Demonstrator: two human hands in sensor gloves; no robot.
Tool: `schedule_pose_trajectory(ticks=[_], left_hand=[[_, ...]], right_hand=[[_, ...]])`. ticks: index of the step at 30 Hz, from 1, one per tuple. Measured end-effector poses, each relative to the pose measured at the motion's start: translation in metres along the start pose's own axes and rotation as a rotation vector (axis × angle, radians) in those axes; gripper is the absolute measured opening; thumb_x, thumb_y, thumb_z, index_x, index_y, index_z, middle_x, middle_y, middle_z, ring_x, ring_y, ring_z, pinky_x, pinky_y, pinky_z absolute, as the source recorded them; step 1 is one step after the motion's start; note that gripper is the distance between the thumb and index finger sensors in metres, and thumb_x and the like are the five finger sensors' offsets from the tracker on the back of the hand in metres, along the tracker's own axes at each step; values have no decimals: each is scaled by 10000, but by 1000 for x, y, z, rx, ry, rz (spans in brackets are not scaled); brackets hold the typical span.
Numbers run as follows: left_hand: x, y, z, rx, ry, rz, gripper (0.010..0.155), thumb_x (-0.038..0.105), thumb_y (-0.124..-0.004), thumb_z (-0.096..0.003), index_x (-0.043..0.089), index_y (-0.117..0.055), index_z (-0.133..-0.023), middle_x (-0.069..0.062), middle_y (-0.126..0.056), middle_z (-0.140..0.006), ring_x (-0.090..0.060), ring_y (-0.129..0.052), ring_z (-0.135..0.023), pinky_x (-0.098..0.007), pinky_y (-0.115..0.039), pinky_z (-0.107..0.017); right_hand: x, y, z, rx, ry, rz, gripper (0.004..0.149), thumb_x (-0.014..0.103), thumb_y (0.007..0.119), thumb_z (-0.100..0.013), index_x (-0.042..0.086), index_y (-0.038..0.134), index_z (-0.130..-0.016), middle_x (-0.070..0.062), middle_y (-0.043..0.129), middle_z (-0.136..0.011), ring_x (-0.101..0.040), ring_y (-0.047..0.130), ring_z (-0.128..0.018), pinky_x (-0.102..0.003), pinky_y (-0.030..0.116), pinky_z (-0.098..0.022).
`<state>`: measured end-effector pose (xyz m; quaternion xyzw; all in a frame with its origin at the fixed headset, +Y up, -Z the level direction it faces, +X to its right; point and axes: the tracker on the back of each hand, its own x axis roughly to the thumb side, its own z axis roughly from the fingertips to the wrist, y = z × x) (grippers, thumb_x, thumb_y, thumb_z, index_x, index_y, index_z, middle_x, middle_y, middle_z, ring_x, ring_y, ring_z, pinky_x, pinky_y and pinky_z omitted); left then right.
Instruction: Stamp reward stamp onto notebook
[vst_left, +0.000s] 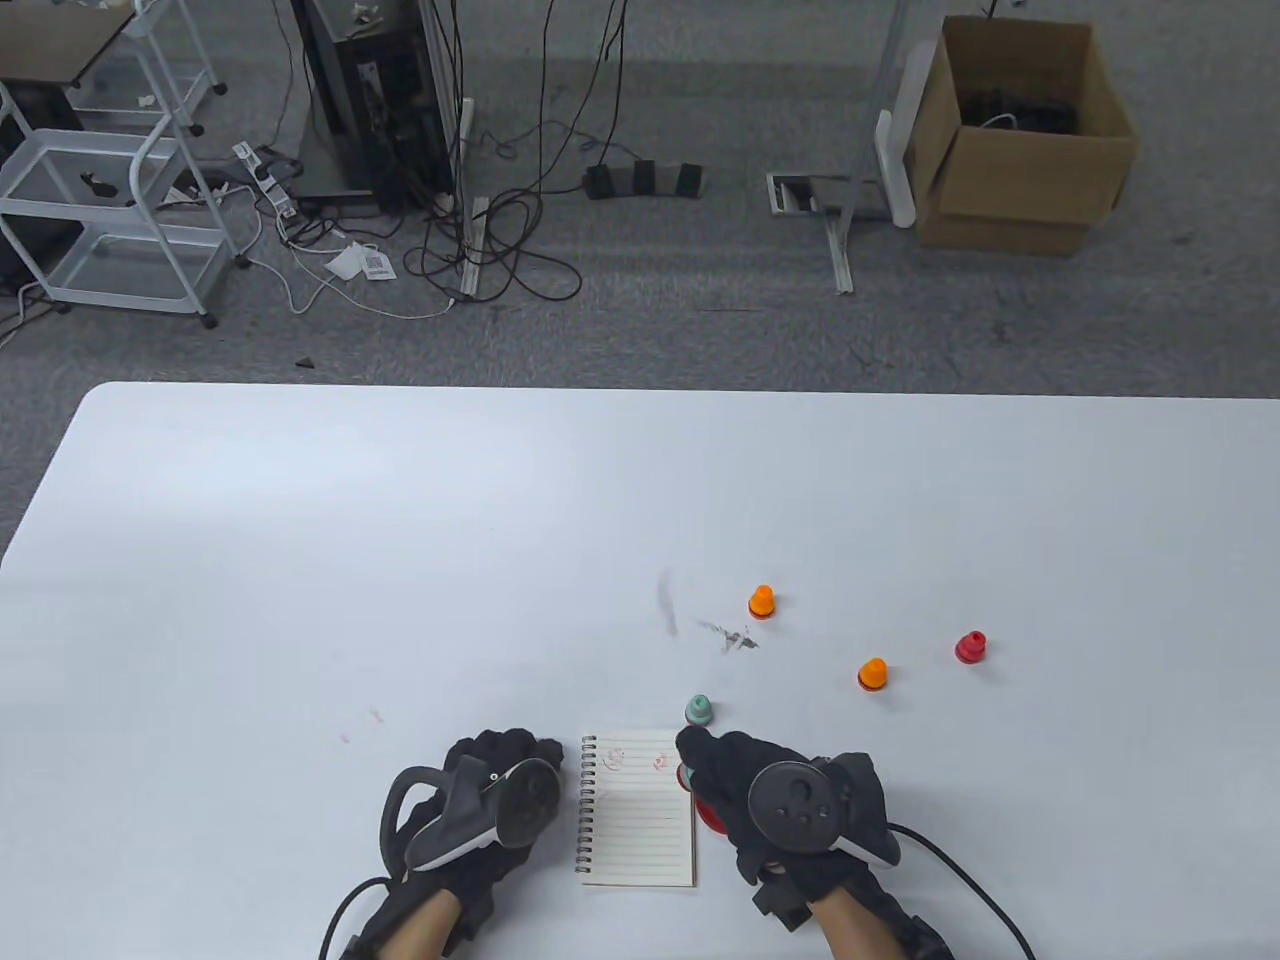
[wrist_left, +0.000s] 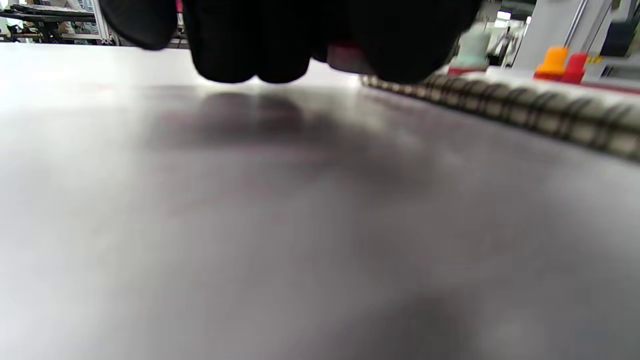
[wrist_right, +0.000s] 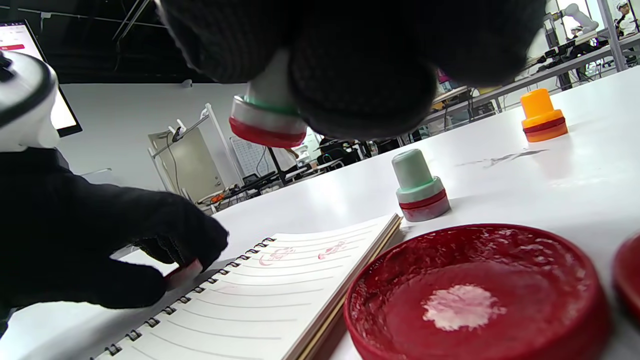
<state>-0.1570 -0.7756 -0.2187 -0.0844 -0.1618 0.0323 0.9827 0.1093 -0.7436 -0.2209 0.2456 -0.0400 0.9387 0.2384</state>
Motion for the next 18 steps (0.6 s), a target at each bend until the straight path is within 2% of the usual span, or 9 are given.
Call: schedule_pose_trajectory(ticks=[3, 8, 14, 18], left_hand=[[0, 7, 6, 72, -20, 89, 632, 381, -805, -487, 290, -574, -1068, -71, -764, -1065, -351, -819, -966, -590, -693, -752], [-1, 14, 12, 176, -70, 298, 630, 327, -849, -476, 299, -581, -1045, -20, -829, -930, -283, -897, -838, -567, -743, -719], [4, 16, 14, 193, -163, 455, 660, 342, -849, -468, 241, -585, -1064, -12, -836, -907, -263, -902, -815, -562, -745, -721], [10, 17, 15, 198, -222, 522, 644, 364, -862, -445, 201, -649, -1030, -6, -872, -867, -251, -933, -780, -562, -764, -710]], right_hand=[[3, 0, 1, -11, -6, -17, 491, 297, 794, -429, 146, 810, -895, -157, 949, -696, -213, 990, -338, -305, 847, -257], [9, 0, 1, -41, -20, -121, 489, 295, 797, -431, 150, 805, -899, -158, 938, -712, -211, 985, -350, -304, 844, -266], [18, 4, 1, -40, -32, -262, 525, 292, 801, -435, 127, 755, -932, -161, 921, -733, -213, 979, -367, -306, 840, -276], [22, 6, 2, -24, -24, -352, 568, 286, 807, -431, 87, 694, -951, -164, 907, -752, -213, 979, -370, -307, 840, -277]])
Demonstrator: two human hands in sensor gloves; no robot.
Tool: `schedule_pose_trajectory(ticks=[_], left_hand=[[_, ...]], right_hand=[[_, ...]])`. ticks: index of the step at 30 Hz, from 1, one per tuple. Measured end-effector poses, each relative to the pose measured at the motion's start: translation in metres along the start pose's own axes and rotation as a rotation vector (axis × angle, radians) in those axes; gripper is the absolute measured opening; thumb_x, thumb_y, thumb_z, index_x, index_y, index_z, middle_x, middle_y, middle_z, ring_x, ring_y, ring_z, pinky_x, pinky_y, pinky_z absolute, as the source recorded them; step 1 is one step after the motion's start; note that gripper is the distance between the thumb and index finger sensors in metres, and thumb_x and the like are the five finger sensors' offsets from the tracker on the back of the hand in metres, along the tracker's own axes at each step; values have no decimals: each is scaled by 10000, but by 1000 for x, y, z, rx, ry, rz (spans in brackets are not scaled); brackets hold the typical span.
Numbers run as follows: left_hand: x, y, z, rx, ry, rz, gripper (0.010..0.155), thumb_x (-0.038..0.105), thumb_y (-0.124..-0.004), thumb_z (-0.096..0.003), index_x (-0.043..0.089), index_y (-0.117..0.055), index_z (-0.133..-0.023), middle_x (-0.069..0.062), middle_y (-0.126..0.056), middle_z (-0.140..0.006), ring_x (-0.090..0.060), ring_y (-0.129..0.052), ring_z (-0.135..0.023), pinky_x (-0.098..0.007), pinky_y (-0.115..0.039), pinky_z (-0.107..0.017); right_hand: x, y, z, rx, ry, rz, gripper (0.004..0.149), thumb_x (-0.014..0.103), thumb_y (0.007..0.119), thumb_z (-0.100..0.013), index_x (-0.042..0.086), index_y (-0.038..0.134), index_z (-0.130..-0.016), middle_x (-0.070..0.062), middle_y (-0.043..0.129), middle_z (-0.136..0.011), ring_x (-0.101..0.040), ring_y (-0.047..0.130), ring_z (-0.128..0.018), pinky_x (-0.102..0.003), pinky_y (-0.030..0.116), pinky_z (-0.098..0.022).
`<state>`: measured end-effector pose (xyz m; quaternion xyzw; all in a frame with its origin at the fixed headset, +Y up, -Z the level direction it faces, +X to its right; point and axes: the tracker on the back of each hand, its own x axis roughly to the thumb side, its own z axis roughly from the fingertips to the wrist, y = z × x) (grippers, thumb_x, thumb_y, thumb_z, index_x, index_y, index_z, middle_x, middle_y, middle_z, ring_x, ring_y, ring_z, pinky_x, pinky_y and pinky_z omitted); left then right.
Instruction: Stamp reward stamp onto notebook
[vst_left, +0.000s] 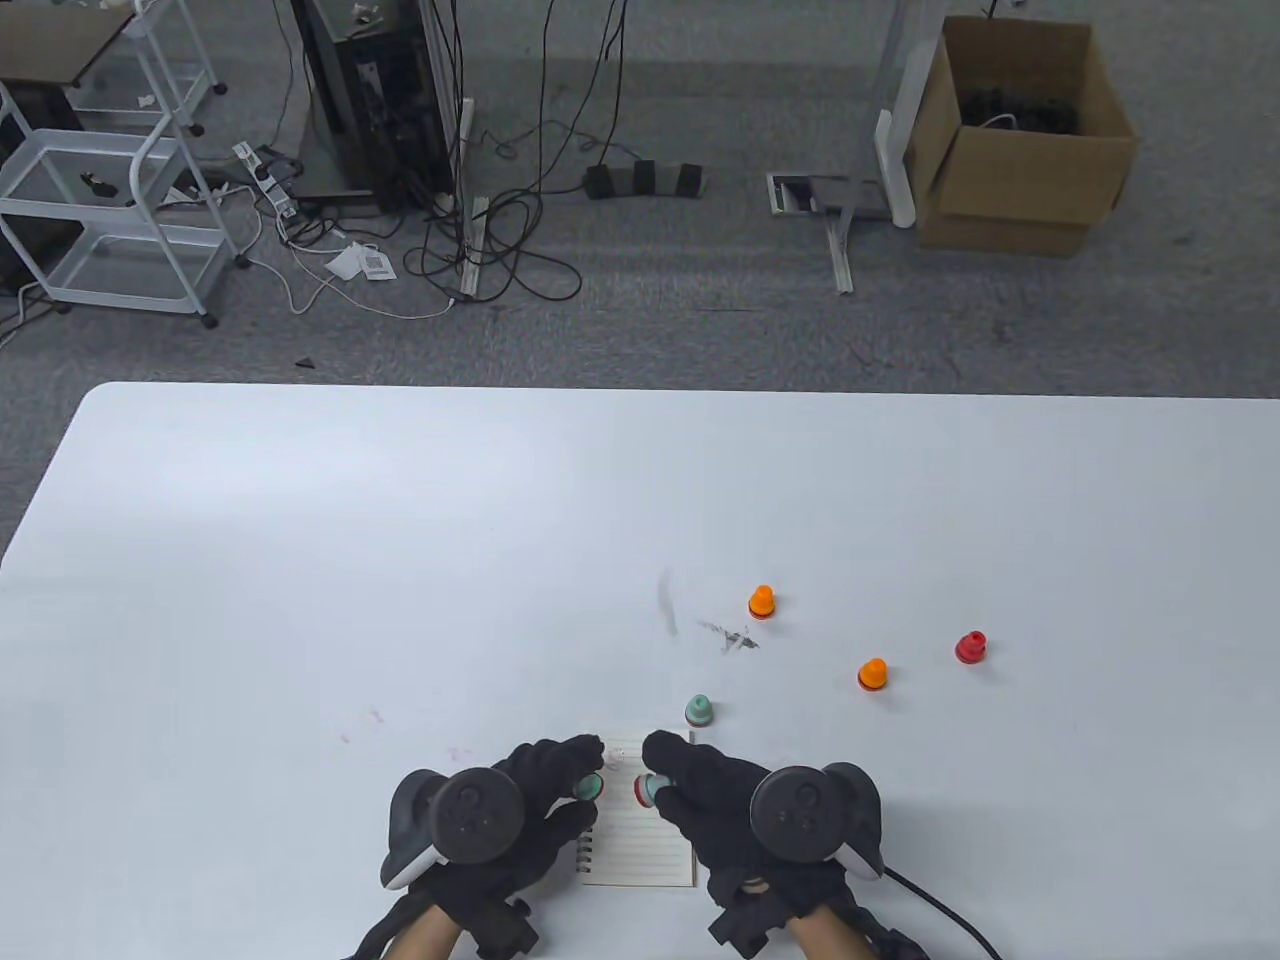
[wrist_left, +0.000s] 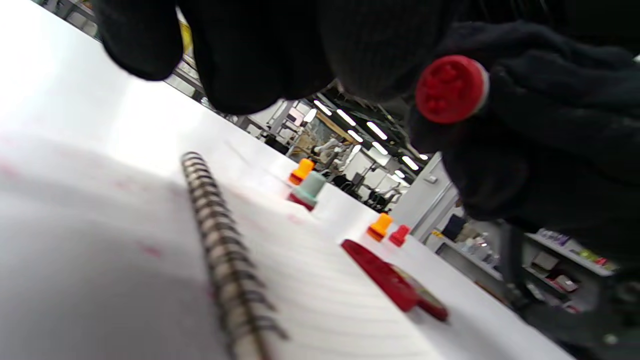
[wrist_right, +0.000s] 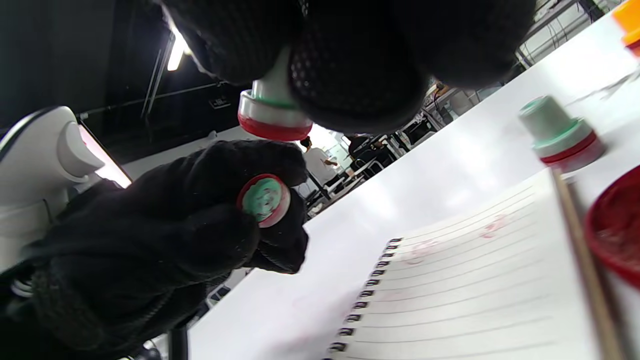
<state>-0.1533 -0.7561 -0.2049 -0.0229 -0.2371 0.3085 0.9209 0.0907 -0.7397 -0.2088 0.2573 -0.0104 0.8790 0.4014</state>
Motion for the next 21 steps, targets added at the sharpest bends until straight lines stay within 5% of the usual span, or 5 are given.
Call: schedule_pose_trajectory(ticks=[21], left_hand=[[8, -1, 4, 53, -95, 126, 692, 517, -822, -364, 188, -728, -965, 11, -934, -777, -243, -972, -710, -554, -777, -689]], right_hand=[[5, 9, 1, 25, -42, -144, 540, 290, 829, -415, 90, 733, -907, -149, 929, -729, -198, 989, -344, -295, 848, -255]])
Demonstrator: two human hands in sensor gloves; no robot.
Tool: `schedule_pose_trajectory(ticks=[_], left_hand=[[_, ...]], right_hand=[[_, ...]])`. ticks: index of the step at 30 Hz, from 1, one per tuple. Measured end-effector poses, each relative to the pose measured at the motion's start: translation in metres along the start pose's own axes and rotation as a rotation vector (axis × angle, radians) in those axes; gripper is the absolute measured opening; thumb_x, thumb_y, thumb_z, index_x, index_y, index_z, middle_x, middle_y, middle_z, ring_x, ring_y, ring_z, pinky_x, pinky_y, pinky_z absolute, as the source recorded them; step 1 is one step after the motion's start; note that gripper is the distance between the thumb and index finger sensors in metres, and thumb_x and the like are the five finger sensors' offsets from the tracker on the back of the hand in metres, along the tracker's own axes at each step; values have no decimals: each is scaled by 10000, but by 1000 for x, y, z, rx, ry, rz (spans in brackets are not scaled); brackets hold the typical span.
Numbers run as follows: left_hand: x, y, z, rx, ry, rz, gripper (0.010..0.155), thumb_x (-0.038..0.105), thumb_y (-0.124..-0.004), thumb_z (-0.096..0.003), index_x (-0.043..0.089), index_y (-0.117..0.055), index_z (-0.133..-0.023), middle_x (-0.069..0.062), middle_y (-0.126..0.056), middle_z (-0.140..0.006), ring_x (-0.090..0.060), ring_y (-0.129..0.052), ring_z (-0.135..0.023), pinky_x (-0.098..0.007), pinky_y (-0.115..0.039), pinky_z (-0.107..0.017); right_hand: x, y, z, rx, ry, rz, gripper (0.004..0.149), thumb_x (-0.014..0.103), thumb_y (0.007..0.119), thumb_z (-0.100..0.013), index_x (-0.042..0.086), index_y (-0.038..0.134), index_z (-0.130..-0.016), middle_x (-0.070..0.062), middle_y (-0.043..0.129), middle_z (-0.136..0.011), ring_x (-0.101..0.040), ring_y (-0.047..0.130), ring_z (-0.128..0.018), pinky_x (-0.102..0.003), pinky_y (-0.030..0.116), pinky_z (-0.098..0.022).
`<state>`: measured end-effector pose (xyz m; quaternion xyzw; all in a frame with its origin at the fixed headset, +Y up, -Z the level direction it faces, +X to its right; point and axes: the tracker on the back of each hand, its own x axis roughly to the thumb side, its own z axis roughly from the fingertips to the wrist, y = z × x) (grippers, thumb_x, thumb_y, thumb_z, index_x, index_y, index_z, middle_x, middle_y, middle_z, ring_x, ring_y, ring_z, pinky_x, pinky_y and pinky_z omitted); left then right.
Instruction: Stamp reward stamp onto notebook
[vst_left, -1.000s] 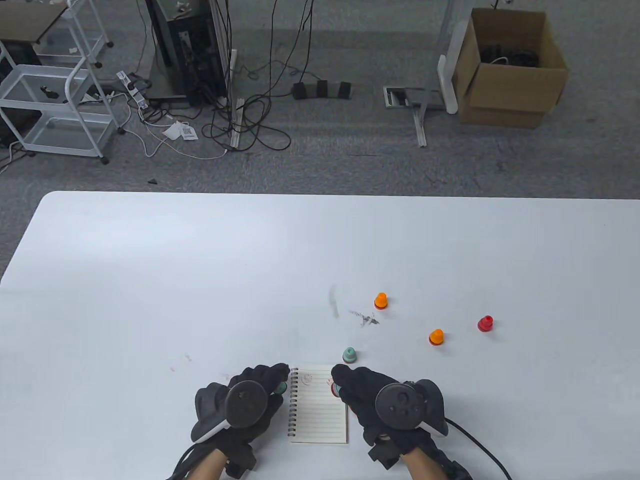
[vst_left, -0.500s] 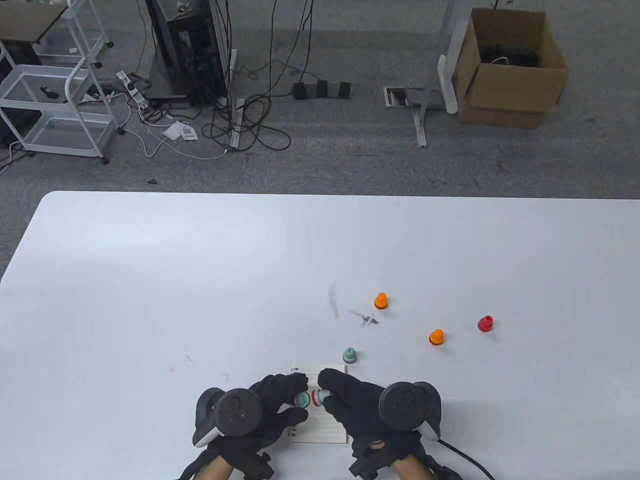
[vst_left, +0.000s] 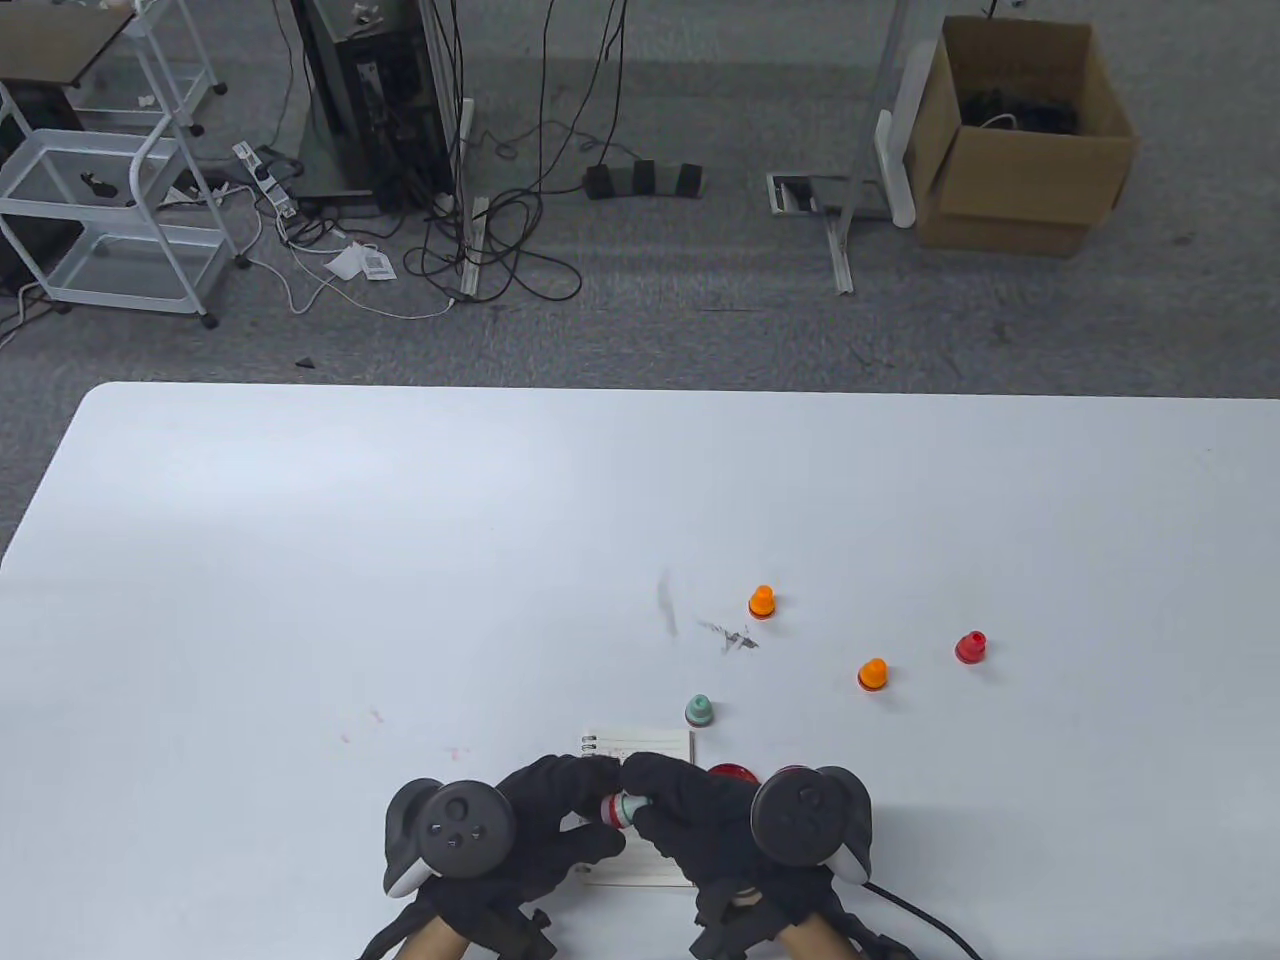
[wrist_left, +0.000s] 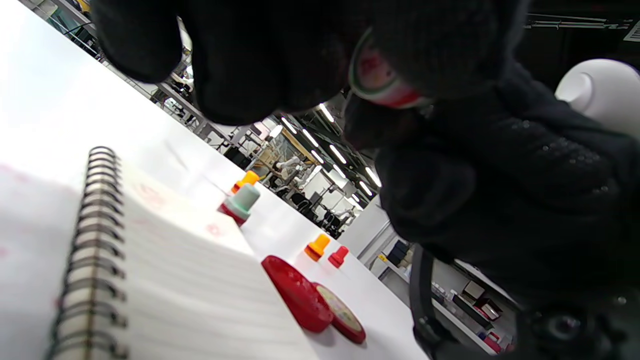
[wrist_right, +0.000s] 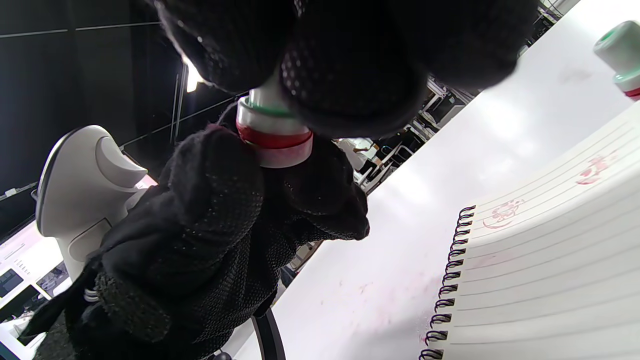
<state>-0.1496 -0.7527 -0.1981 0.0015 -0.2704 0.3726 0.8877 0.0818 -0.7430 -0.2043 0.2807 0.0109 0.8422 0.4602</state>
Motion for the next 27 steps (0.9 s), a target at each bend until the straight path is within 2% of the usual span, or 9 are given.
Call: schedule_pose_trajectory(ticks=[27], left_hand=[[0, -4, -1, -13, 10, -59, 676, 515, -830, -367, 160, -763, -938, 1, -957, -739, -249, -991, -674, -555, -786, -674]], right_hand=[[-3, 3, -1, 17, 2, 49, 522, 289, 848, -402, 125, 768, -890, -140, 944, -707, -192, 984, -335, -297, 845, -257]])
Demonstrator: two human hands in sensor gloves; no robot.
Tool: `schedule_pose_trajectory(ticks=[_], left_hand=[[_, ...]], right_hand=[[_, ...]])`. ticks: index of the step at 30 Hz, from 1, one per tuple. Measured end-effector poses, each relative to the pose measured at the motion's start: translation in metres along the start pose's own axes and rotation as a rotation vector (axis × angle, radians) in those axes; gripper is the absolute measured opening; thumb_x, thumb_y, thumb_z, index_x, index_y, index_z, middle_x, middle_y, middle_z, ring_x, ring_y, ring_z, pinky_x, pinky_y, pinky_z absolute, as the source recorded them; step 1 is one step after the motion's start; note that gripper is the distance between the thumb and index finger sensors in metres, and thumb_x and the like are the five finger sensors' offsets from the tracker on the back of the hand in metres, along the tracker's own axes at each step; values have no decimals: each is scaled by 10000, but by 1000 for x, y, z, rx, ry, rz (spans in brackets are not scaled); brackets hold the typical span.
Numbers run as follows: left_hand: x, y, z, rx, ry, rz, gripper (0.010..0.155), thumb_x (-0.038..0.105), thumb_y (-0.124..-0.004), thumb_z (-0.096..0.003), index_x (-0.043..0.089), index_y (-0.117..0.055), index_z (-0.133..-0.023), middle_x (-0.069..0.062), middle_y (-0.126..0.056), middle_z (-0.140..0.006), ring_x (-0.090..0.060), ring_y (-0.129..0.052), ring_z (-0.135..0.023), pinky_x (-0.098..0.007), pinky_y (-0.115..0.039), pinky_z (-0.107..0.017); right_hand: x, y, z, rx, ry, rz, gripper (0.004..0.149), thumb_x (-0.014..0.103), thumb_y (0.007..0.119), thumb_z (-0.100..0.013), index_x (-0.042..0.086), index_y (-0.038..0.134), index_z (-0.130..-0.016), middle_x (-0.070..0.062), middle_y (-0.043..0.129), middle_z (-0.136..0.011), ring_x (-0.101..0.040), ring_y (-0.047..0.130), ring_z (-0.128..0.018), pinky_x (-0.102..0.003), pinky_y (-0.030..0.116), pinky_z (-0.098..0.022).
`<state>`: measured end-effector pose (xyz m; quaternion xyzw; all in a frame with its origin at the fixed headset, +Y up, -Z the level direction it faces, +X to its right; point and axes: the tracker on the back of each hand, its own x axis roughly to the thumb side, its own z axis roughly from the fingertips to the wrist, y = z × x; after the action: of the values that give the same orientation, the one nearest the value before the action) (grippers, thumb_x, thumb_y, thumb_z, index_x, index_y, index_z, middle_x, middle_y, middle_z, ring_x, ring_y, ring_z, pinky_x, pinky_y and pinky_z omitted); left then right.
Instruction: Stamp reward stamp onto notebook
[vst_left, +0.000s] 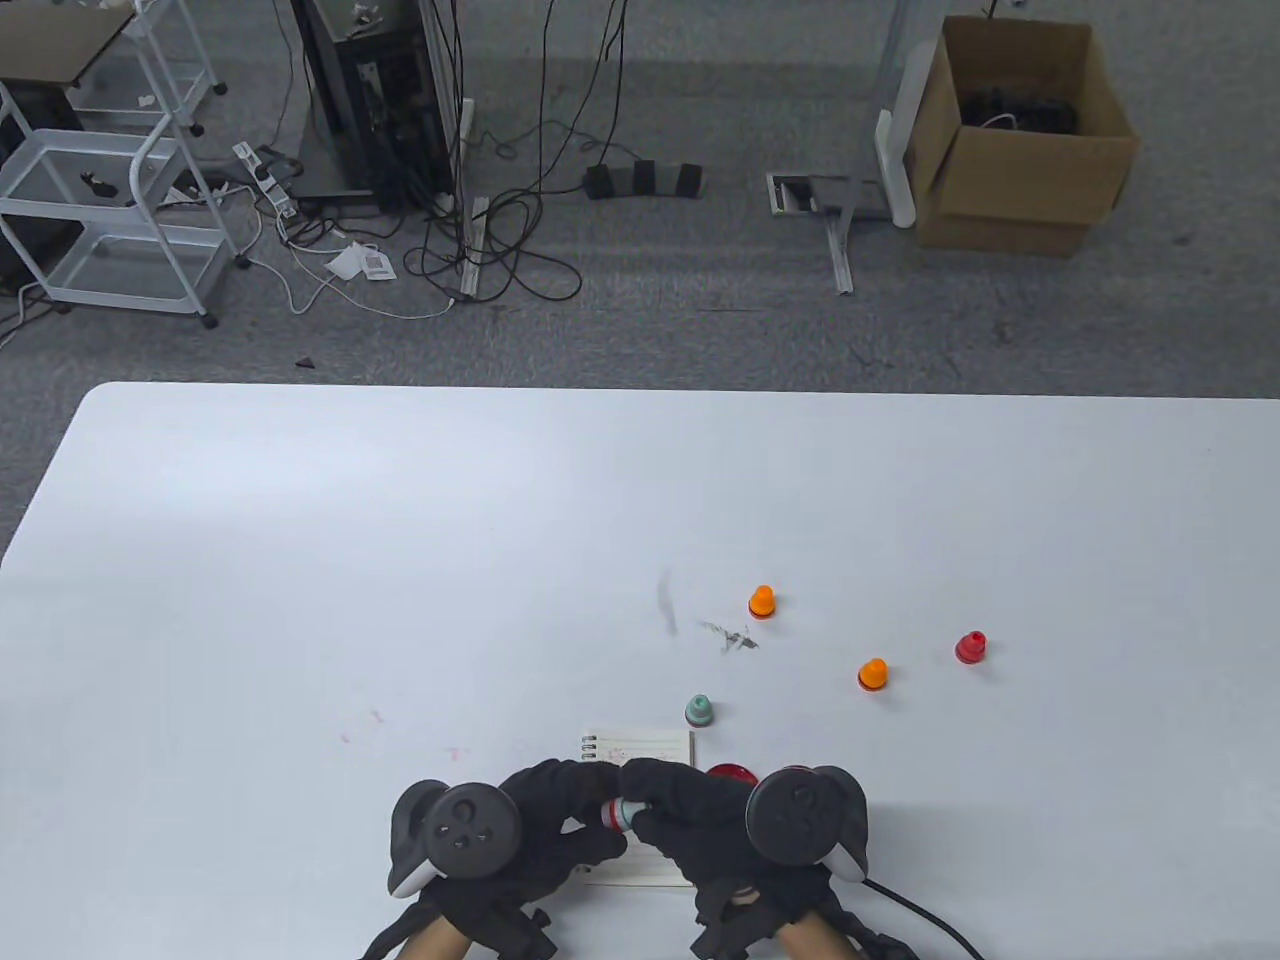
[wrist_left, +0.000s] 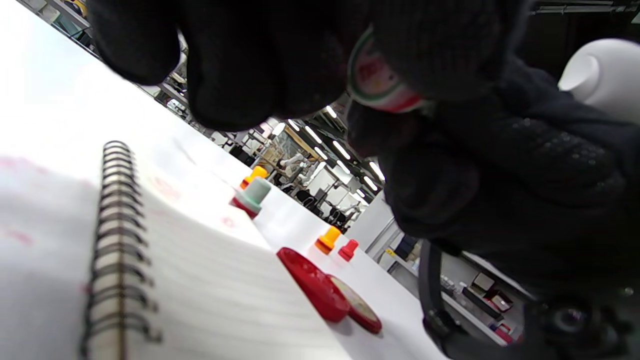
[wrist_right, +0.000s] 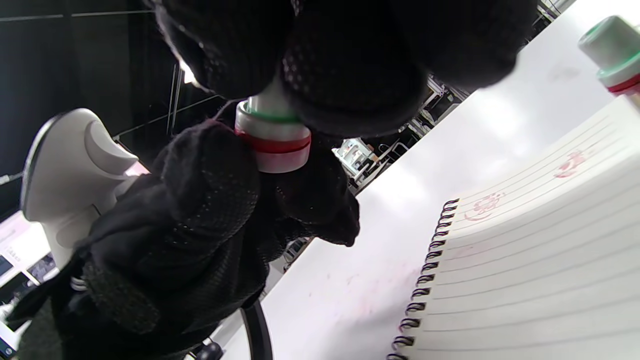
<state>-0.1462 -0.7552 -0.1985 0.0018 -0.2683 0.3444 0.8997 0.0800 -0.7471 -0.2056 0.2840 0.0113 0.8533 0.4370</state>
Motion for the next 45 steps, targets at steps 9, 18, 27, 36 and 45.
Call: schedule_pose_trajectory(ticks=[9, 18, 27, 36, 45], left_hand=[[1, -2, -1, -5, 0, -15, 676, 517, -828, -373, 156, -760, -941, 2, -957, -739, -248, -991, -675, -556, -787, -673], [1, -3, 0, -4, -8, -21, 673, 531, -811, -377, 159, -763, -936, 1, -958, -733, -251, -990, -673, -555, -782, -677], [0, -2, 0, -11, 3, -95, 814, 579, -776, -391, 219, -568, -1090, -62, -756, -1045, -354, -805, -954, -596, -678, -743], [-9, 13, 8, 8, 47, -453, 793, 602, -754, -400, 261, -583, -1095, -68, -701, -1107, -356, -739, -1024, -616, -636, -771], [-14, 20, 11, -26, 100, -640, 808, 606, -748, -402, 278, -546, -1112, -78, -562, -1186, -391, -589, -1106, -636, -576, -798]], right_hand=[[3, -2, 0, -5, -8, 29, 517, 293, 863, -397, 122, 787, -879, -143, 955, -689, -191, 987, -327, -299, 848, -252], [2, -3, 0, -10, 4, 7, 517, 296, 868, -390, 122, 796, -872, -140, 964, -677, -188, 990, -319, -296, 851, -246], [-3, -6, 0, -33, 15, 3, 518, 298, 857, -400, 125, 784, -883, -142, 953, -690, -192, 987, -328, -296, 847, -252], [-9, -24, 4, -111, 36, -1, 519, 324, 842, -409, 108, 787, -878, -132, 957, -678, -195, 987, -323, -298, 847, -247], [-27, -102, 9, -262, 148, 63, 508, 323, 847, -415, 117, 800, -876, -141, 953, -691, -212, 986, -341, -311, 844, -259]])
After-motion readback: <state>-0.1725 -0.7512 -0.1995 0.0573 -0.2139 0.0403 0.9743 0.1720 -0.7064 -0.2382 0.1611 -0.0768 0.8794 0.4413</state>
